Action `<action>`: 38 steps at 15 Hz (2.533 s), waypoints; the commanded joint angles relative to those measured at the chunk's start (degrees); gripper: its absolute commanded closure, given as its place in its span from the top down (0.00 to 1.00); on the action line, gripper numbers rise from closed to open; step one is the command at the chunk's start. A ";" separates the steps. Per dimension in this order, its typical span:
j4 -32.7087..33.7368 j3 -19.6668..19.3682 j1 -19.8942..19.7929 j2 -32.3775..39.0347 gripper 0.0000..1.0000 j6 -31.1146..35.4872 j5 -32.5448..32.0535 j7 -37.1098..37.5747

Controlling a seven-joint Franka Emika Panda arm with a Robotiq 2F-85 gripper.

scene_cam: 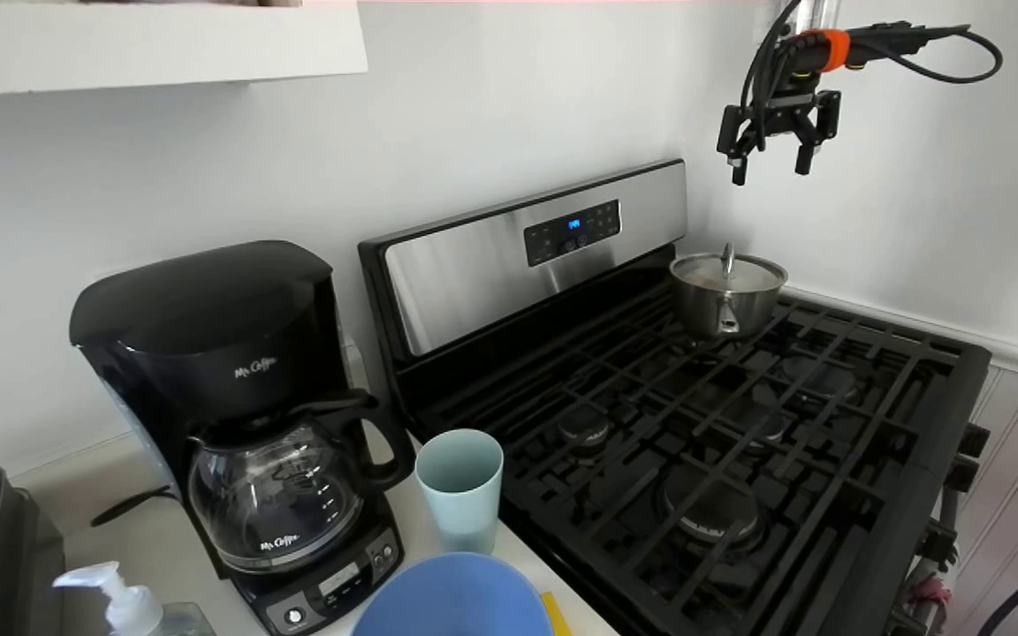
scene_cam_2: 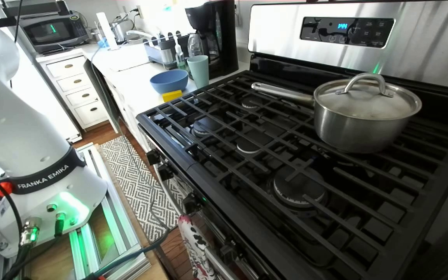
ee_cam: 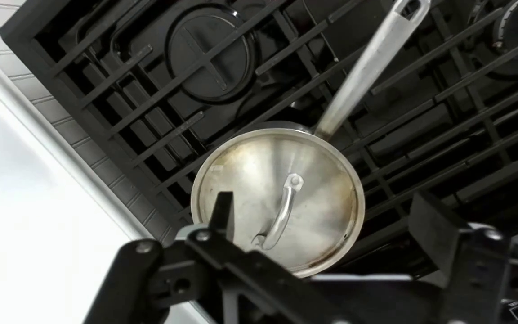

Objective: Pick up the silver lid from the pot and put it on the left side of the hob

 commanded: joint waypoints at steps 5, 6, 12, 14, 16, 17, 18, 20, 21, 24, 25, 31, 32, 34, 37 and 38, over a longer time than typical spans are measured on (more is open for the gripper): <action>4.94 -3.35 -5.22 11.67 1.00 11.75 8.46 -9.00; 6.03 -3.30 -5.99 13.33 1.00 12.16 10.17 -9.68; 10.48 -1.85 -7.60 20.00 0.98 12.07 15.06 -11.23; 11.30 -1.62 -7.60 21.45 0.97 12.18 15.26 -11.05; 11.67 -1.49 -7.58 22.56 0.92 12.61 15.25 -10.82; 12.06 -1.44 -7.70 23.21 0.90 12.59 15.38 -10.56; 12.43 -1.37 -7.82 23.68 0.85 12.33 15.50 -10.56; 12.73 -1.27 -7.94 24.27 0.64 12.26 15.76 -10.32; 12.58 -1.24 -7.85 24.23 0.56 12.26 15.79 -10.15; 10.24 -1.29 -6.78 23.04 0.34 13.54 14.71 -9.58; 9.64 -1.21 -6.55 22.65 0.28 13.74 14.56 -9.52; 7.62 -1.27 -5.61 21.41 0.01 16.65 13.64 -8.77; 6.59 -1.26 -5.32 20.46 0.03 17.31 13.45 -8.75; 3.73 -1.18 -4.33 17.79 0.03 18.87 12.64 -9.06; -1.70 -0.75 -1.85 12.12 0.03 19.89 10.67 -9.96; -3.69 -0.31 -0.97 9.87 0.03 17.78 9.71 -11.06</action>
